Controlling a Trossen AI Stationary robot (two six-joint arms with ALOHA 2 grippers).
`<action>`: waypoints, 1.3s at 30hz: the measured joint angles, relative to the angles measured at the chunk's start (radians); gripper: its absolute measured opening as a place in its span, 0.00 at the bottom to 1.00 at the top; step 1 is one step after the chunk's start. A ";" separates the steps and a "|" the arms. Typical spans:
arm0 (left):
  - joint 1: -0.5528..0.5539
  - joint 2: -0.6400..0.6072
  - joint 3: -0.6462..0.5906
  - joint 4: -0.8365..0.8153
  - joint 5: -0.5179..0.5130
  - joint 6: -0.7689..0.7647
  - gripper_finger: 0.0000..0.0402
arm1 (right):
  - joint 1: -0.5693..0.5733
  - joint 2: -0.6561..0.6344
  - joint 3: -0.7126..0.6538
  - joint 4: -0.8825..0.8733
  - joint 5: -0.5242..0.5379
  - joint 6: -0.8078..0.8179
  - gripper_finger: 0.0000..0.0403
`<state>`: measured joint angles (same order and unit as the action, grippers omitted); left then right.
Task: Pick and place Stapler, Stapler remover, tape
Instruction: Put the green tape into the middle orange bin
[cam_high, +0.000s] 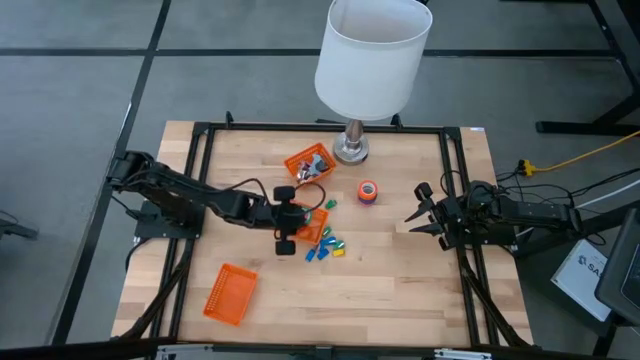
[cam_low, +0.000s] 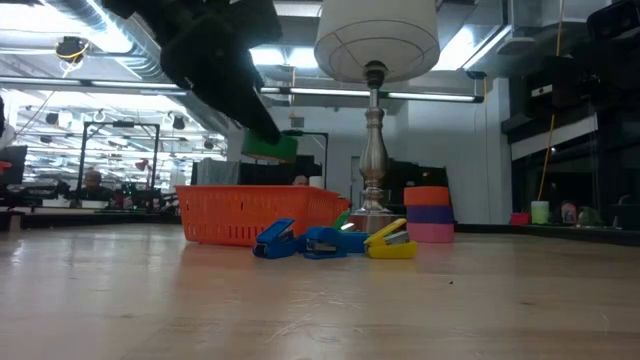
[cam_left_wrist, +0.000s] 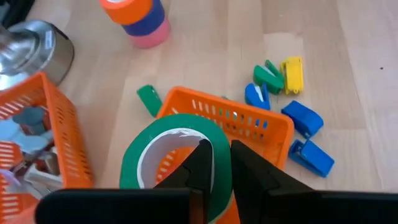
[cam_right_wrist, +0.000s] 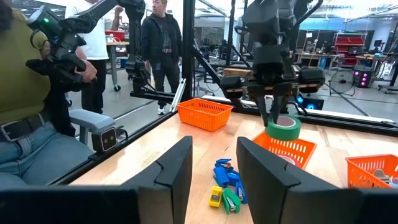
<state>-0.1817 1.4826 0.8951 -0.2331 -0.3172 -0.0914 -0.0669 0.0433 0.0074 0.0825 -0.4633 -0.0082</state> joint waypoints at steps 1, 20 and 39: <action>-0.004 0.000 -0.006 0.004 -0.001 -0.007 0.09 | 0.000 0.000 0.000 0.000 0.000 0.000 0.32; 0.018 0.022 -0.161 0.239 0.001 -0.056 0.10 | 0.000 0.000 0.000 0.001 0.000 0.000 0.32; 0.026 0.126 -0.160 0.290 -0.003 -0.070 0.11 | 0.000 0.000 0.000 0.001 0.000 0.000 0.32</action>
<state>-0.1555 1.6089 0.7353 0.0566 -0.3202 -0.1612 -0.0669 0.0433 0.0074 0.0834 -0.4633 -0.0082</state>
